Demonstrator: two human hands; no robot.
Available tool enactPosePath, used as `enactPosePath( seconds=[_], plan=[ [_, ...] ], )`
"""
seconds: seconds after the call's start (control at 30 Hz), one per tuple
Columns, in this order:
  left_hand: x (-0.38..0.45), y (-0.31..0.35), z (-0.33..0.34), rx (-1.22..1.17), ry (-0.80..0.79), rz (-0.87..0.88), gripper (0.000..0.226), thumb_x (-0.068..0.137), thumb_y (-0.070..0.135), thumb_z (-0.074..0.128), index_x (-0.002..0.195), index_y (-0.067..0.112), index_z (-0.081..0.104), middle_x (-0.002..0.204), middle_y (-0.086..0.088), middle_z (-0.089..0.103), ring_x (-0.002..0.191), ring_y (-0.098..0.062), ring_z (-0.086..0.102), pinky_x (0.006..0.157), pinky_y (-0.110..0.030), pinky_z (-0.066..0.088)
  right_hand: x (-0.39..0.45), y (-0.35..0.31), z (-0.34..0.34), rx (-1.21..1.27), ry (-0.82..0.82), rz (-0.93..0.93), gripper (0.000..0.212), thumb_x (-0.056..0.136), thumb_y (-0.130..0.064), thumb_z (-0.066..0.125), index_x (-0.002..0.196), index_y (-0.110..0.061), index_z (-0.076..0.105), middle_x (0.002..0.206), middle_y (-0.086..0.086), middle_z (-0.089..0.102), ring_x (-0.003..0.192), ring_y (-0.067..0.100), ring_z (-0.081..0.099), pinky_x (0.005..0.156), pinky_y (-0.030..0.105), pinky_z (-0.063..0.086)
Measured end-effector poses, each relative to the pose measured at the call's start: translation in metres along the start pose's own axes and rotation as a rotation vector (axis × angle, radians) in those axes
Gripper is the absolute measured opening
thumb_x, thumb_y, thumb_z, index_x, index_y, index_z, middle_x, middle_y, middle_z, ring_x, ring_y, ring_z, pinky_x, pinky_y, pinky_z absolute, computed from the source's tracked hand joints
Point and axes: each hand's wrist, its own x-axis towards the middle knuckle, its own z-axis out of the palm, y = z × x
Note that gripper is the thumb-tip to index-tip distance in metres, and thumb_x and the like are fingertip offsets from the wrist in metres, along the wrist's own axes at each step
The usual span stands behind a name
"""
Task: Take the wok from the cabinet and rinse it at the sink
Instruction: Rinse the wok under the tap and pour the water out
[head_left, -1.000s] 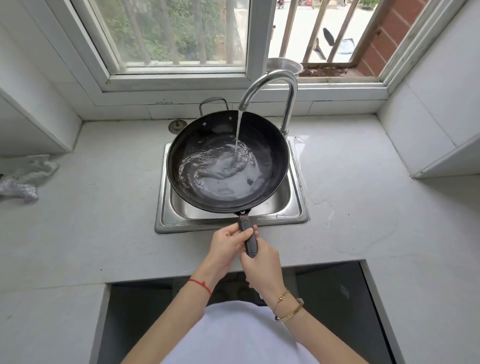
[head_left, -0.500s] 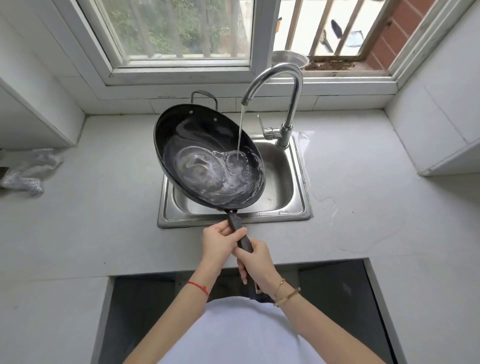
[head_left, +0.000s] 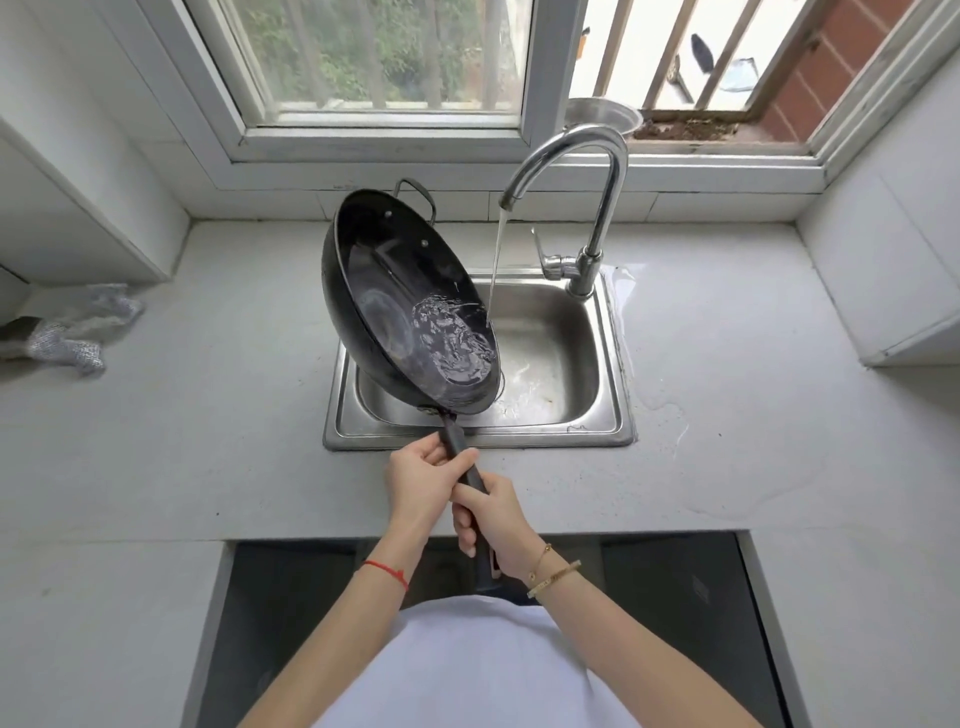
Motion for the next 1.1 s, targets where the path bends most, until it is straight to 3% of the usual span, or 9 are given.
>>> enactPosePath(
  seconds=[0.1, 0.23, 0.37, 0.47, 0.6, 0.8, 0.93, 1.1],
  plan=[
    [0.003, -0.003, -0.001, 0.006, 0.016, -0.007, 0.035, 0.076, 0.006, 0.081, 0.11, 0.006, 0.073, 0.098, -0.005, 0.077, 0.089, -0.01, 0.073, 0.074, -0.016, 0.057, 0.002, 0.0, 0.001, 0.013, -0.01, 0.015, 0.021, 0.094, -0.003, 0.051, 0.073, -0.006, 0.049, 0.047, 0.003, 0.047, 0.033, 0.014, 0.04, 0.033, 0.021, 0.036],
    [0.005, -0.007, -0.003, -0.026, 0.014, -0.054, 0.039, 0.075, 0.01, 0.083, 0.112, 0.004, 0.072, 0.099, -0.006, 0.077, 0.095, -0.013, 0.073, 0.087, -0.029, 0.059, 0.003, 0.0, 0.001, 0.033, -0.018, 0.041, 0.016, 0.094, -0.005, 0.053, 0.078, -0.005, 0.051, 0.051, 0.006, 0.046, 0.036, 0.015, 0.039, 0.034, 0.022, 0.036],
    [0.003, -0.009, -0.006, -0.197, -0.006, -0.109, 0.032, 0.081, 0.008, 0.078, 0.111, 0.005, 0.069, 0.101, -0.008, 0.076, 0.093, -0.016, 0.071, 0.081, -0.019, 0.058, 0.006, 0.001, 0.0, 0.042, -0.025, 0.041, 0.01, 0.094, -0.008, 0.056, 0.086, -0.004, 0.052, 0.051, 0.006, 0.045, 0.037, 0.016, 0.04, 0.035, 0.022, 0.037],
    [0.003, -0.012, -0.008, -0.377, -0.118, -0.203, 0.031, 0.09, 0.013, 0.068, 0.118, -0.001, 0.066, 0.107, -0.013, 0.074, 0.092, -0.02, 0.071, 0.083, -0.027, 0.058, 0.007, 0.003, -0.002, 0.013, -0.032, 0.025, 0.012, 0.094, -0.008, 0.056, 0.083, -0.004, 0.054, 0.053, 0.008, 0.047, 0.038, 0.017, 0.041, 0.037, 0.024, 0.039],
    [0.01, -0.013, -0.009, -0.529, -0.298, -0.344, 0.03, 0.097, 0.017, 0.056, 0.121, 0.0, 0.063, 0.116, -0.008, 0.073, 0.101, -0.014, 0.071, 0.084, -0.03, 0.059, 0.007, 0.003, -0.006, -0.006, -0.033, 0.019, 0.012, 0.092, -0.004, 0.055, 0.08, -0.003, 0.053, 0.05, 0.007, 0.047, 0.035, 0.016, 0.042, 0.035, 0.023, 0.039],
    [0.015, -0.011, -0.001, -0.46, -0.254, -0.368, 0.02, 0.094, 0.01, 0.059, 0.109, -0.001, 0.066, 0.096, -0.008, 0.077, 0.094, -0.021, 0.071, 0.074, -0.029, 0.061, 0.006, 0.004, -0.016, -0.018, -0.049, 0.025, 0.011, 0.094, -0.01, 0.059, 0.086, -0.003, 0.055, 0.052, 0.006, 0.05, 0.036, 0.014, 0.045, 0.036, 0.023, 0.042],
    [0.015, -0.006, 0.004, -0.341, -0.227, -0.312, 0.015, 0.091, 0.01, 0.064, 0.101, -0.001, 0.069, 0.096, -0.012, 0.076, 0.094, -0.025, 0.072, 0.075, -0.03, 0.059, 0.004, 0.001, -0.021, -0.043, -0.027, 0.002, 0.012, 0.094, -0.011, 0.059, 0.087, -0.002, 0.056, 0.053, 0.006, 0.053, 0.035, 0.014, 0.047, 0.035, 0.023, 0.043],
    [0.011, -0.003, 0.016, -0.235, -0.169, -0.25, 0.009, 0.09, 0.006, 0.066, 0.087, -0.001, 0.071, 0.087, -0.015, 0.073, 0.082, -0.023, 0.072, 0.074, -0.024, 0.061, 0.003, 0.007, -0.016, -0.411, 0.277, -0.002, 0.006, 0.09, -0.015, 0.058, 0.084, -0.015, 0.059, 0.061, 0.004, 0.057, 0.044, 0.016, 0.055, 0.043, 0.027, 0.051]
  ],
)
